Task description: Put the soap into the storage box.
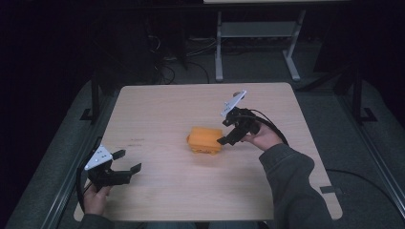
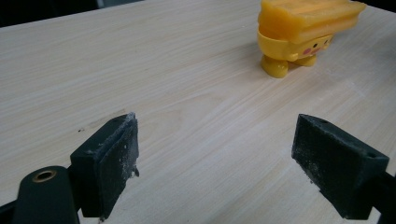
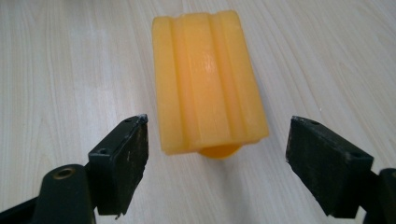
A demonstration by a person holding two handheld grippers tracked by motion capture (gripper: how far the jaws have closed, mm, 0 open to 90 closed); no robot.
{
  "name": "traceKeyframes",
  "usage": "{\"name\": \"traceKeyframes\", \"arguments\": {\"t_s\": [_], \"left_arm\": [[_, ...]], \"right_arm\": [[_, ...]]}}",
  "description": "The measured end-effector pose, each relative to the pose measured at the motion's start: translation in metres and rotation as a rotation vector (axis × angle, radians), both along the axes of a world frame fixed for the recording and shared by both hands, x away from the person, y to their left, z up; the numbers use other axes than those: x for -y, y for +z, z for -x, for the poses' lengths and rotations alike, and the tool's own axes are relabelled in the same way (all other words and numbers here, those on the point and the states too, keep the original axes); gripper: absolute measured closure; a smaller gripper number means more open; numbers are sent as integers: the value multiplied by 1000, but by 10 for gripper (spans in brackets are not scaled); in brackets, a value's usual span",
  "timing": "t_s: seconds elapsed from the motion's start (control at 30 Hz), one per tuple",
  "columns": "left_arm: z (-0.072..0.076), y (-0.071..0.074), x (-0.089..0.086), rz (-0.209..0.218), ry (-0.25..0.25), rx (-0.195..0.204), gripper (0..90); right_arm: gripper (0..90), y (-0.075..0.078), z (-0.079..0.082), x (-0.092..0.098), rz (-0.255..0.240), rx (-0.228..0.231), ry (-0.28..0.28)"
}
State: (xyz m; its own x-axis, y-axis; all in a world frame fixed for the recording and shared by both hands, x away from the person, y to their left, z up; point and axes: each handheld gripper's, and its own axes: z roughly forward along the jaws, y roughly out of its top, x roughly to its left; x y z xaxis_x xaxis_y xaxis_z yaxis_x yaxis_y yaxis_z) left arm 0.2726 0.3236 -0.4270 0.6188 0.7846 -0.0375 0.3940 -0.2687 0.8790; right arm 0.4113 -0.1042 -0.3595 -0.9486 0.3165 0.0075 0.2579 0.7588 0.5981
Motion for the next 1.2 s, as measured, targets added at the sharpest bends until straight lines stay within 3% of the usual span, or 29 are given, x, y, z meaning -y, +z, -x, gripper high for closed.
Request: {"name": "traceKeyframes", "arguments": {"t_s": [0.47, 1.2], "left_arm": [[0, 0, 0, -2, 0, -2, 141], [0, 0, 2, -11, -7, -2, 141]], "right_arm": [[209, 0, 9, 19, -4, 4, -32], [202, -12, 22, 41, 4, -30, -76]]}}
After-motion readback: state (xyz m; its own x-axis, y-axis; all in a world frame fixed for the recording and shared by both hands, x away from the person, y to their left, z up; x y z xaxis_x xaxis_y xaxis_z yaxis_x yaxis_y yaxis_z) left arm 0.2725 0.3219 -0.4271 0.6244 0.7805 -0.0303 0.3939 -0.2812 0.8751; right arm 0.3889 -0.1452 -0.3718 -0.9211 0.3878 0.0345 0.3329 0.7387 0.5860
